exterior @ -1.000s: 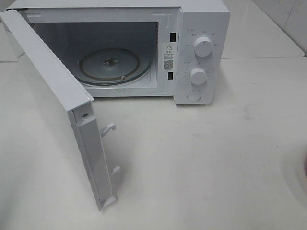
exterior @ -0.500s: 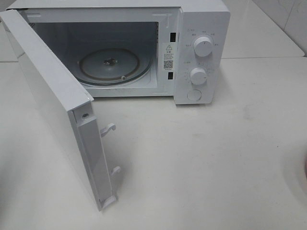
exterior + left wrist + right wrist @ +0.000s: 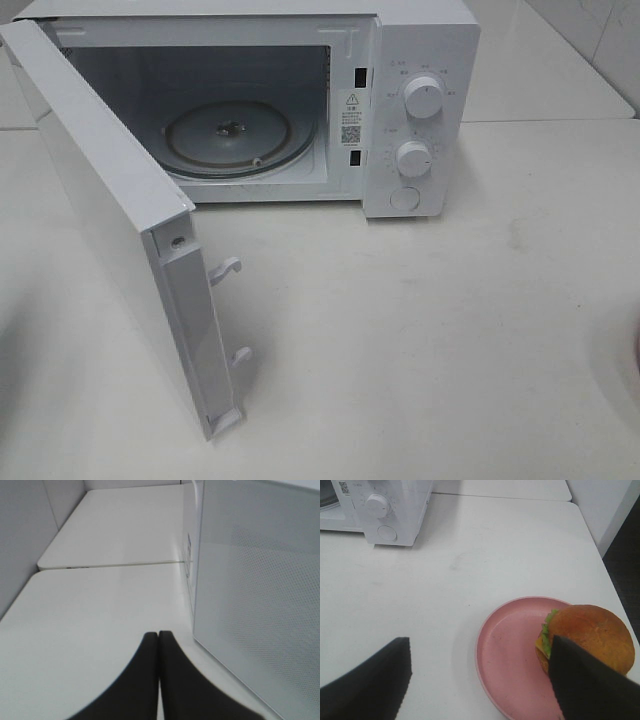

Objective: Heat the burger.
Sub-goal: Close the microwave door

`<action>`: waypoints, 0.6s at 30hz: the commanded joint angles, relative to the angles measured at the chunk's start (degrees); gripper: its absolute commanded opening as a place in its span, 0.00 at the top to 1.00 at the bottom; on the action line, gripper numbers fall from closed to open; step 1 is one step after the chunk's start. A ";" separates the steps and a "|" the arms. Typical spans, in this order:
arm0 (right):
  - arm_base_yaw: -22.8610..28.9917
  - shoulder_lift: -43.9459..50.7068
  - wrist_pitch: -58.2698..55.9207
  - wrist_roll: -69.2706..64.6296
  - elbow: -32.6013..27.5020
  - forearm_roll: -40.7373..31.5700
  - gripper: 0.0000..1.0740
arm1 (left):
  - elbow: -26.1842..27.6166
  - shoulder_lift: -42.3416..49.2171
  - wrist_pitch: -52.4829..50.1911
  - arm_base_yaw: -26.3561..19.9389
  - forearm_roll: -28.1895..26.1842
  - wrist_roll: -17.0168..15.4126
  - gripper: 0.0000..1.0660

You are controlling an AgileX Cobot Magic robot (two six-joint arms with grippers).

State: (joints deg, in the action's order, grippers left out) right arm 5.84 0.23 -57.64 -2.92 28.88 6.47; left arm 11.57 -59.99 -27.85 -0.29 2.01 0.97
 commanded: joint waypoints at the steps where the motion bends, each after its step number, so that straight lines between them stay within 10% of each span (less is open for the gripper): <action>1: -0.46 1.72 0.80 -0.06 -0.17 -0.11 0.30 | 0.74 -3.61 -3.95 0.34 5.44 -6.07 1.00; 8: -0.46 1.72 0.80 -0.06 -0.17 -0.11 0.30 | 2.23 -12.95 -18.56 0.34 24.98 -14.90 1.00; 18: -0.46 1.72 0.80 -0.06 -0.17 -0.11 0.30 | 3.84 -23.49 -27.62 6.19 26.41 -13.12 1.00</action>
State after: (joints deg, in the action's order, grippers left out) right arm 5.84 0.23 -57.64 -2.92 28.88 6.47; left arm 14.78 -83.37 -53.86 5.33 28.19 -12.49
